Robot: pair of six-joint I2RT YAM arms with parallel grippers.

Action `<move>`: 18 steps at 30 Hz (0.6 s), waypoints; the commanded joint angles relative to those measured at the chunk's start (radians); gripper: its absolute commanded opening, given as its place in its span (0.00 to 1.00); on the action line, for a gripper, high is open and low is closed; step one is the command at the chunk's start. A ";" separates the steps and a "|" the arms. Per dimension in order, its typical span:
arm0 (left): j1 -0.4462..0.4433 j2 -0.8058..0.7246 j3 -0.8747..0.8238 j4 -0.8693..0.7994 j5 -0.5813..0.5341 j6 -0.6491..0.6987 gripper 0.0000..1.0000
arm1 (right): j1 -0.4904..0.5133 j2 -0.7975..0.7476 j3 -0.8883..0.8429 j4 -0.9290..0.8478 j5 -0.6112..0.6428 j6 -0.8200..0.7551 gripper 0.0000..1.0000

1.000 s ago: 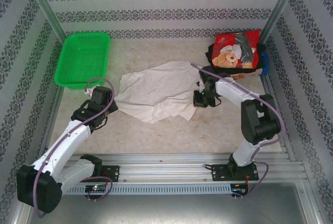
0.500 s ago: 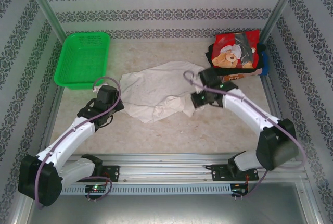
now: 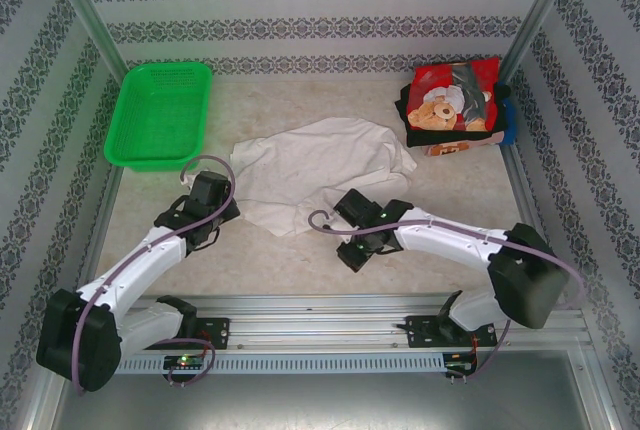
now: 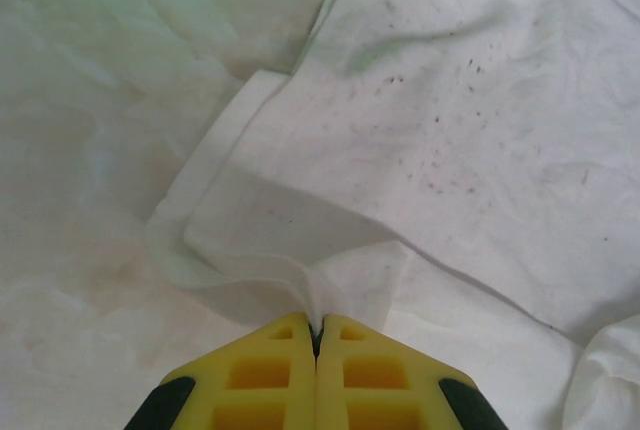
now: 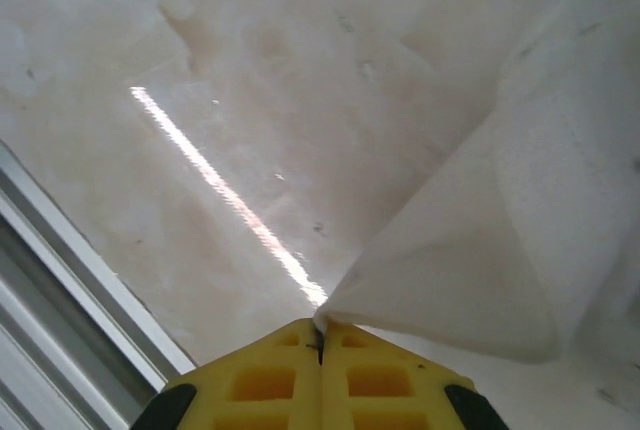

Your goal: Fold and stack the t-shirts

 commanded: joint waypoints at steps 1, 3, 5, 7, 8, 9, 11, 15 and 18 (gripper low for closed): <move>-0.011 0.004 -0.036 0.042 0.020 -0.046 0.00 | 0.020 0.029 0.032 0.023 -0.092 0.025 0.22; -0.011 0.001 -0.051 0.044 0.030 -0.053 0.00 | 0.025 0.058 0.042 -0.004 -0.097 0.055 0.33; -0.012 -0.002 -0.063 0.038 0.041 -0.053 0.00 | 0.019 0.054 0.039 -0.009 -0.104 0.119 0.39; -0.012 -0.012 -0.072 0.027 0.054 -0.050 0.00 | 0.013 0.003 0.015 0.039 -0.141 0.198 0.47; -0.012 -0.016 -0.078 0.024 0.056 -0.049 0.00 | 0.008 -0.029 0.000 0.062 -0.161 0.231 0.49; -0.012 -0.023 -0.080 0.018 0.058 -0.052 0.00 | 0.002 -0.066 -0.016 0.081 -0.169 0.270 0.52; -0.012 -0.044 -0.083 0.005 0.056 -0.058 0.00 | -0.038 -0.123 -0.031 0.065 -0.169 0.341 0.53; -0.013 -0.104 -0.081 -0.026 0.045 -0.067 0.00 | -0.200 -0.213 -0.060 0.003 -0.277 0.498 0.53; -0.012 -0.148 -0.075 -0.067 0.043 -0.060 0.00 | -0.285 -0.281 -0.109 0.012 -0.353 0.621 0.53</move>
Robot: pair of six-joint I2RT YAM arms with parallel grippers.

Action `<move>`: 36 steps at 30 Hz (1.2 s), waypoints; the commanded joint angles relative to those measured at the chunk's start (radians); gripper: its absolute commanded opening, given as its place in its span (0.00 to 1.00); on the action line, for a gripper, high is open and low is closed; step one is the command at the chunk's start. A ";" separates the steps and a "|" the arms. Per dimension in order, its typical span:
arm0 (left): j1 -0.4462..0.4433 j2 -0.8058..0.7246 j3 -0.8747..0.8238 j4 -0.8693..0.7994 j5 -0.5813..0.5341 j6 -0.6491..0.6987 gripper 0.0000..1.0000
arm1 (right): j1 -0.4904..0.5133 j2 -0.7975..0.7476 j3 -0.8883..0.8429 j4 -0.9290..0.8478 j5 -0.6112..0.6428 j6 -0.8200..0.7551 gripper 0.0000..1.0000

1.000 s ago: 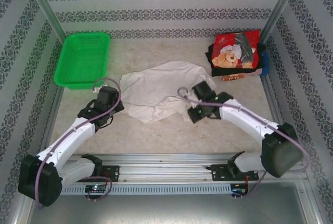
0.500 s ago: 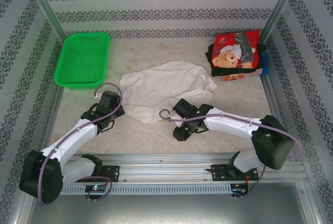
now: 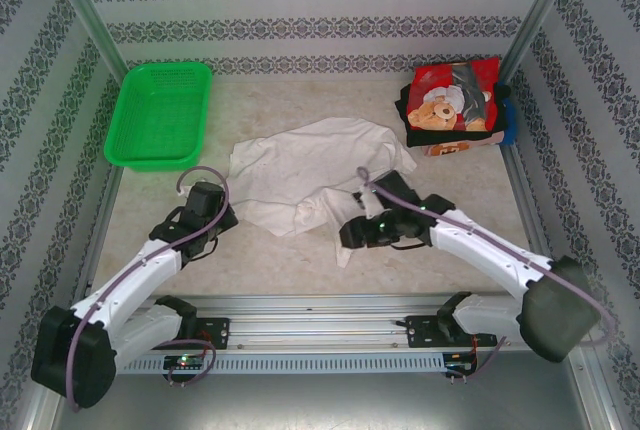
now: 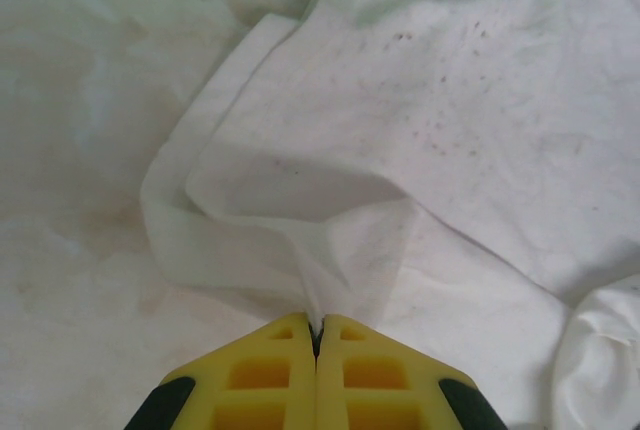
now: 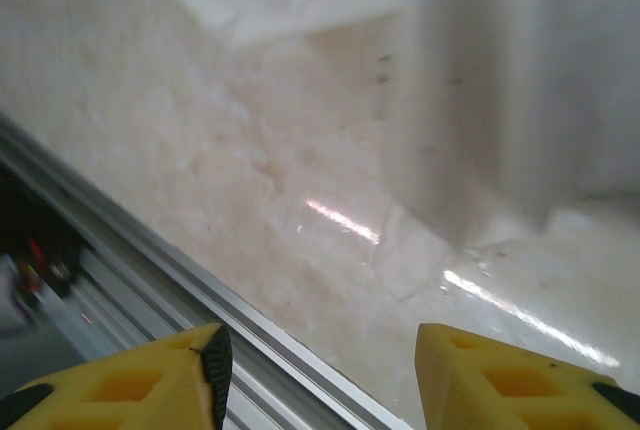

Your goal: Fold and stack the t-shirts

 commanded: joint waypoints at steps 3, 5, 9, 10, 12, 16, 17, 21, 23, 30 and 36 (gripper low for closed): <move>-0.013 -0.067 0.002 -0.093 0.008 -0.011 0.00 | -0.077 -0.088 -0.117 0.010 -0.133 0.310 0.50; -0.015 -0.073 0.007 -0.107 0.019 0.017 0.00 | -0.067 -0.124 -0.180 0.103 -0.151 0.386 0.49; -0.017 -0.100 0.005 -0.116 0.047 0.037 0.00 | -0.047 -0.166 -0.239 0.134 -0.073 0.395 0.48; -0.016 -0.114 -0.001 -0.110 0.060 0.037 0.00 | -0.049 -0.171 -0.257 0.152 -0.048 0.391 0.47; -0.016 -0.139 -0.017 -0.106 0.075 0.031 0.00 | -0.050 -0.157 -0.279 0.221 -0.029 0.388 0.46; -0.016 -0.164 -0.034 -0.098 0.124 0.014 0.00 | -0.003 -0.048 -0.216 0.260 -0.001 0.325 0.44; -0.016 -0.166 -0.034 -0.100 0.130 0.017 0.00 | 0.011 -0.014 -0.201 0.264 0.001 0.314 0.43; -0.016 -0.194 -0.044 -0.111 0.128 0.032 0.00 | 0.071 0.058 -0.182 0.257 0.054 0.292 0.41; -0.016 -0.210 -0.050 -0.116 0.132 0.035 0.00 | 0.079 0.057 -0.184 0.241 0.085 0.289 0.41; -0.017 -0.262 -0.079 -0.147 0.136 0.028 0.00 | 0.100 0.108 -0.185 0.270 0.116 0.276 0.41; -0.016 -0.291 -0.087 -0.166 0.135 0.028 0.00 | 0.136 0.168 -0.179 0.293 0.140 0.281 0.40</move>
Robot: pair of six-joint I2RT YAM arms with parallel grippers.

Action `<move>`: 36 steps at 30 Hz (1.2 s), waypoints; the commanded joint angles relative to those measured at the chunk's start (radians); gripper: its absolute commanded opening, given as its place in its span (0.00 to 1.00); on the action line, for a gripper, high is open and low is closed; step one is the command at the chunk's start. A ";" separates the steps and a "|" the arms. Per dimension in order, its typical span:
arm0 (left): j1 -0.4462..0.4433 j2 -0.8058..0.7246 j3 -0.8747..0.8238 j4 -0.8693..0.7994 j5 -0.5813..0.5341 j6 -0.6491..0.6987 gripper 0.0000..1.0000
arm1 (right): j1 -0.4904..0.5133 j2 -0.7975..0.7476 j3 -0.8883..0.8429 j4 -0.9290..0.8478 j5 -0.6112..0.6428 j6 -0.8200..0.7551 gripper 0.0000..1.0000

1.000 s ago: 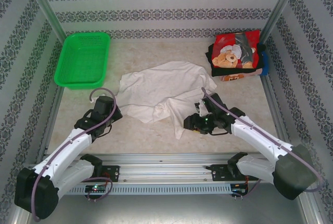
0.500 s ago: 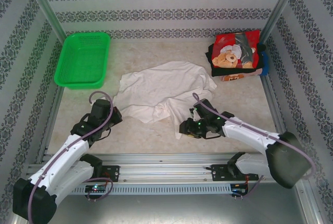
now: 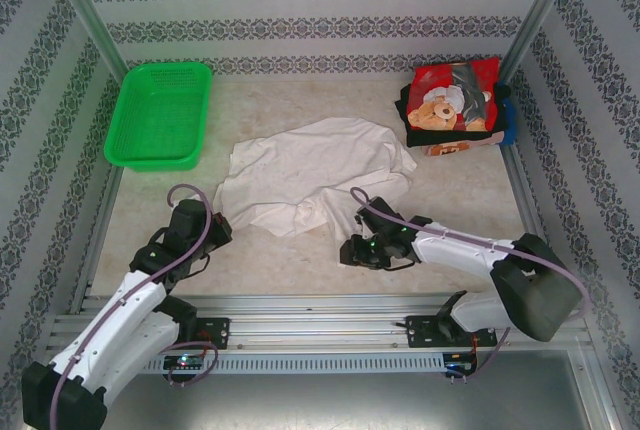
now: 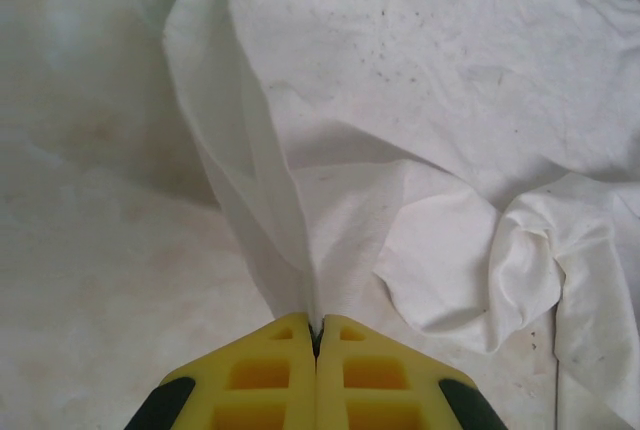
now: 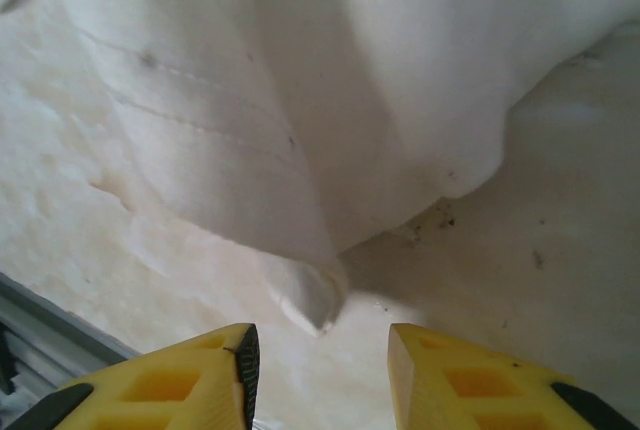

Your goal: Fold and stack the t-shirts

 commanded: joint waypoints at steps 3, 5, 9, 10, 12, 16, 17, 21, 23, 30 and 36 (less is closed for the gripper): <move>-0.010 -0.012 -0.012 -0.032 0.009 0.013 0.00 | 0.016 0.023 0.026 0.032 0.049 -0.010 0.40; -0.011 -0.012 -0.011 -0.030 0.010 0.014 0.00 | 0.020 0.033 0.031 0.049 0.042 -0.007 0.40; -0.010 -0.012 -0.009 -0.033 0.007 0.023 0.00 | 0.034 0.083 0.057 0.045 0.036 -0.021 0.39; -0.011 -0.012 -0.008 -0.033 0.007 0.026 0.00 | 0.037 0.093 0.057 0.058 0.034 -0.016 0.38; -0.011 -0.010 -0.010 -0.032 0.007 0.028 0.00 | 0.046 0.111 0.066 0.066 0.033 -0.012 0.37; -0.010 -0.006 -0.012 -0.026 0.008 0.033 0.00 | 0.059 0.141 0.088 0.067 0.038 -0.011 0.32; -0.010 -0.003 -0.010 -0.024 0.008 0.034 0.00 | 0.061 0.148 0.097 0.053 0.042 -0.016 0.28; -0.009 0.000 0.009 -0.035 0.003 0.047 0.00 | 0.060 0.115 0.155 -0.077 0.080 -0.048 0.08; -0.010 0.002 0.044 -0.054 -0.002 0.059 0.00 | 0.060 0.064 0.205 -0.195 0.117 -0.079 0.02; -0.005 0.031 0.260 -0.152 -0.100 0.131 0.00 | -0.011 -0.113 0.490 -0.715 0.331 -0.240 0.00; 0.004 0.159 0.493 -0.161 -0.101 0.216 0.00 | -0.100 -0.113 0.765 -1.005 0.528 -0.438 0.00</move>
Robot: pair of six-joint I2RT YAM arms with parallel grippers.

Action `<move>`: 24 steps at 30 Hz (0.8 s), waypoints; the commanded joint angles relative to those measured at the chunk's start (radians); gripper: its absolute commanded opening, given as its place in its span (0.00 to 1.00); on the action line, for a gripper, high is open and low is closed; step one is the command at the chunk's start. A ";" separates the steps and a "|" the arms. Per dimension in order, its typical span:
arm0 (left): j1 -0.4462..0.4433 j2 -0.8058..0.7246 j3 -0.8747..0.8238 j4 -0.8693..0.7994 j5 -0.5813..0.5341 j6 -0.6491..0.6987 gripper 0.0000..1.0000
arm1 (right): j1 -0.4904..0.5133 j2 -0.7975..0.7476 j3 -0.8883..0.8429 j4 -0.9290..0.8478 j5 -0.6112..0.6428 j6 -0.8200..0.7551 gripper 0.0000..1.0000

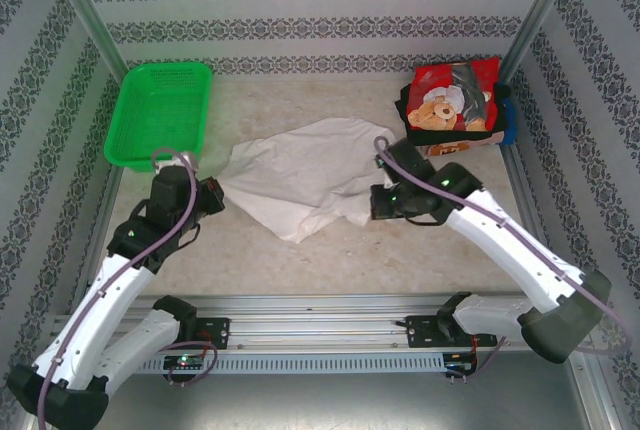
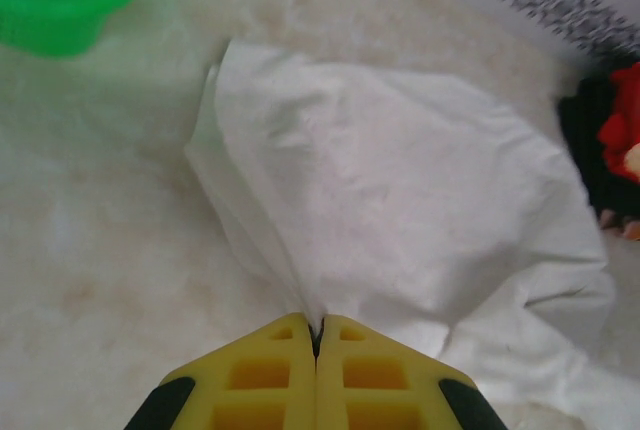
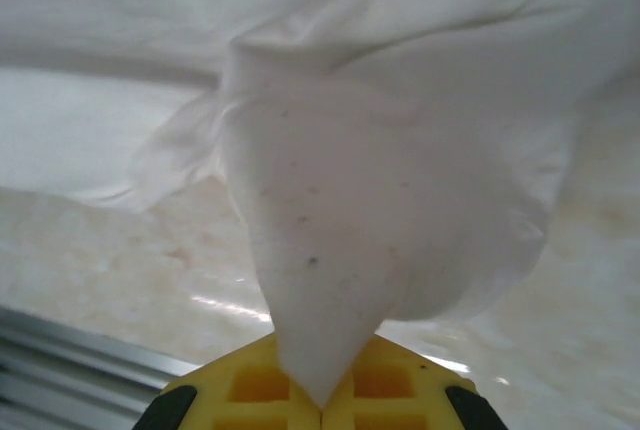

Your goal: Fold and stack the t-shirts

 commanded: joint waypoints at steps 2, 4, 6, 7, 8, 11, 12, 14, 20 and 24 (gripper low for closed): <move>0.005 0.089 0.156 -0.030 -0.028 0.105 0.00 | -0.029 0.057 0.172 -0.299 0.227 -0.194 0.00; 0.010 0.126 0.228 -0.025 -0.028 0.138 0.00 | -0.047 0.077 0.250 -0.322 0.276 -0.244 0.00; 0.021 0.170 0.314 -0.026 -0.028 0.176 0.00 | -0.063 0.097 0.335 -0.334 0.342 -0.290 0.00; 0.031 0.195 0.367 -0.030 -0.026 0.196 0.00 | -0.070 0.108 0.390 -0.338 0.381 -0.319 0.00; 0.039 0.221 0.424 -0.034 -0.025 0.218 0.00 | -0.076 0.119 0.441 -0.336 0.412 -0.348 0.00; 0.056 0.291 0.600 -0.037 -0.035 0.281 0.00 | -0.100 0.140 0.605 -0.303 0.475 -0.430 0.00; 0.060 0.313 0.655 -0.040 -0.045 0.302 0.00 | -0.103 0.144 0.649 -0.288 0.490 -0.458 0.00; 0.080 0.363 0.780 -0.047 -0.058 0.338 0.00 | -0.117 0.155 0.742 -0.247 0.519 -0.521 0.00; 0.130 0.507 1.104 -0.047 -0.055 0.375 0.00 | -0.212 0.147 0.923 -0.109 0.467 -0.623 0.00; 0.133 0.587 1.286 -0.042 -0.024 0.379 0.00 | -0.274 0.088 0.959 -0.003 0.344 -0.628 0.00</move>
